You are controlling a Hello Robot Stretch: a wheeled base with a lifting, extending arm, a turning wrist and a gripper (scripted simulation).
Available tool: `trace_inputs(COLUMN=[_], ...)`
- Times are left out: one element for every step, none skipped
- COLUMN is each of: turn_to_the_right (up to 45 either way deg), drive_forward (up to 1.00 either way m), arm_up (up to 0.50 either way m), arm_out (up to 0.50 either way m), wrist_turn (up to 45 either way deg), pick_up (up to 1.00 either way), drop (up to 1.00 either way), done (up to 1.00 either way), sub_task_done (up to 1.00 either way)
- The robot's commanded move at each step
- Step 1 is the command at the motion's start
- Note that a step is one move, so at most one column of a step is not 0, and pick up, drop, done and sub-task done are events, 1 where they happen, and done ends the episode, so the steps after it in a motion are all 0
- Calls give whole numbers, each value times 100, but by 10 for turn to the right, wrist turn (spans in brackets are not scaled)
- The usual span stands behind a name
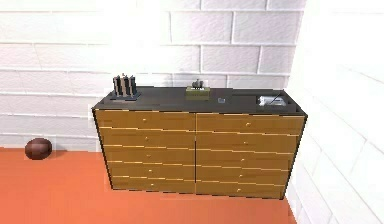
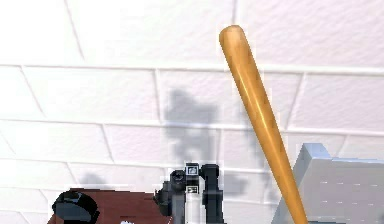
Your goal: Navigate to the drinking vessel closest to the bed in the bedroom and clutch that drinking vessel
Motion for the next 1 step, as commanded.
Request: trace_inputs(turn_to_the_right=[0], drive_forward=[0], arm_up=[0], arm_out=[0], wrist_turn=[450], pick_up=[0], drop=[0], done=[0], sub_task_done=[0])
